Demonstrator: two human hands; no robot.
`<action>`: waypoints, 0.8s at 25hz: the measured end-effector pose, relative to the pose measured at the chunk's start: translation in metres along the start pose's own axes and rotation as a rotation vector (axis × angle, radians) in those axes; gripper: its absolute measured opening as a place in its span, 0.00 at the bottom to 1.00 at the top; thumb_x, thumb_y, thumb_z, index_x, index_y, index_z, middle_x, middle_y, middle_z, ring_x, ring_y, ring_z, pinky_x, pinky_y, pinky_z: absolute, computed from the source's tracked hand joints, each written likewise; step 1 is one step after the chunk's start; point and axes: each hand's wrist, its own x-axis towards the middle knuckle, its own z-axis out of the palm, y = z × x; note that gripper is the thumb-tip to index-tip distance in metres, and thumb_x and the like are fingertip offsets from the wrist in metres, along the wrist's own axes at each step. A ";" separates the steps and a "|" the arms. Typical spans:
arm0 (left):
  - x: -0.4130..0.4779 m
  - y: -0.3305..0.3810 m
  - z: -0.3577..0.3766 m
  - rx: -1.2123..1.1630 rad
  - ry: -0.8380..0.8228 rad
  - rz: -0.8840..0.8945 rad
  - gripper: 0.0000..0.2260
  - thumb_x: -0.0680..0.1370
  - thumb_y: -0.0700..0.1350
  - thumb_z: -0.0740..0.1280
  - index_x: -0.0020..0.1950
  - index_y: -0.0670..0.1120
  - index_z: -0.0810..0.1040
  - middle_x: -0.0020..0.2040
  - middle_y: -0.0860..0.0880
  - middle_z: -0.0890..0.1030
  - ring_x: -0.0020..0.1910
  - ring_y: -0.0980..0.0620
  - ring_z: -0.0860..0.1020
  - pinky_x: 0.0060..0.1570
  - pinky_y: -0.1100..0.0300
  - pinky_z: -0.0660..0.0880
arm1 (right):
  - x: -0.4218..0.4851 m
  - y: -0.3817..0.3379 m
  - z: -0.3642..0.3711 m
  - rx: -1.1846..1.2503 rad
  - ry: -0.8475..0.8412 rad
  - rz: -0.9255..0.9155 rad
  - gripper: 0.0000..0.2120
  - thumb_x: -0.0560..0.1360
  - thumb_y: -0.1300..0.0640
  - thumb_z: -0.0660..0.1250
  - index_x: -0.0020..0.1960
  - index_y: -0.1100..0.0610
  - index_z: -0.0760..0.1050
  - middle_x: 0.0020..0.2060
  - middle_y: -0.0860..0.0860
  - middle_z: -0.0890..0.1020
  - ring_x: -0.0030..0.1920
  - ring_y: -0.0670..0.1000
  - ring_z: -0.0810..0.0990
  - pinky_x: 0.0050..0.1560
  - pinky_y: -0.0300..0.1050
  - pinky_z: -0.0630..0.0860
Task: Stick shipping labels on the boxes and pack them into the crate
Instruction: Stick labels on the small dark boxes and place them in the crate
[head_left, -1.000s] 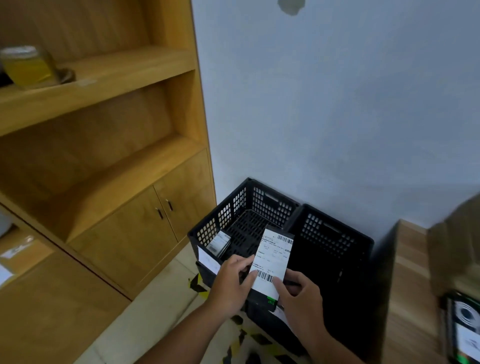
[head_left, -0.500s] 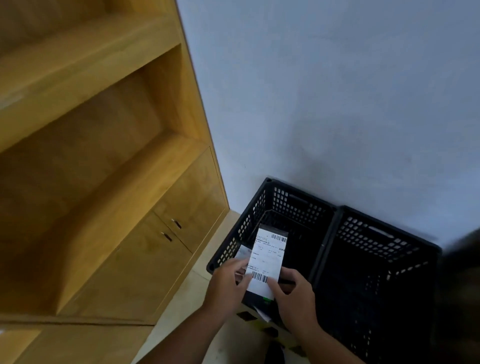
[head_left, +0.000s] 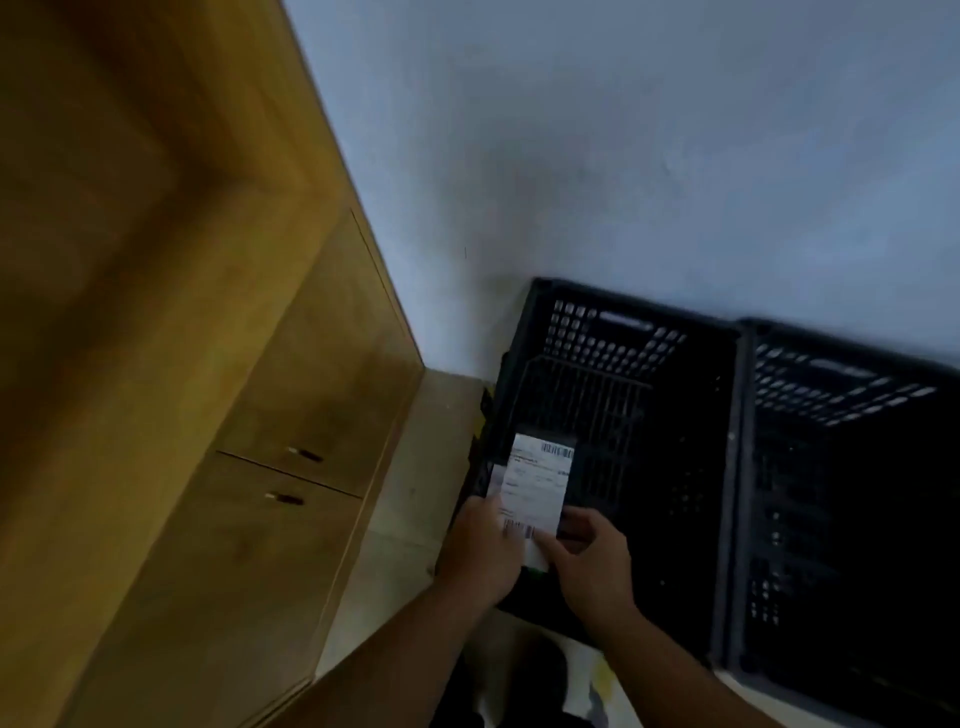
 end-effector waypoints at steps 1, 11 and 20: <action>0.020 -0.010 0.012 -0.011 -0.026 -0.044 0.19 0.83 0.46 0.61 0.74 0.47 0.72 0.68 0.47 0.73 0.63 0.47 0.76 0.63 0.51 0.77 | 0.015 0.015 0.016 0.000 -0.007 0.011 0.15 0.72 0.57 0.79 0.53 0.51 0.76 0.43 0.40 0.80 0.41 0.39 0.81 0.34 0.28 0.75; 0.096 -0.034 0.080 0.021 -0.205 -0.177 0.29 0.81 0.48 0.61 0.80 0.40 0.59 0.78 0.42 0.64 0.75 0.43 0.68 0.73 0.48 0.69 | 0.099 0.096 0.069 -0.205 -0.093 0.166 0.09 0.75 0.69 0.70 0.55 0.62 0.79 0.45 0.51 0.82 0.39 0.38 0.74 0.37 0.27 0.69; 0.093 -0.051 0.091 0.068 -0.228 -0.154 0.22 0.82 0.46 0.58 0.76 0.43 0.66 0.76 0.44 0.66 0.73 0.45 0.68 0.71 0.50 0.70 | 0.116 0.101 0.088 -0.335 -0.183 0.197 0.12 0.75 0.66 0.72 0.59 0.64 0.80 0.55 0.58 0.84 0.52 0.50 0.80 0.52 0.38 0.74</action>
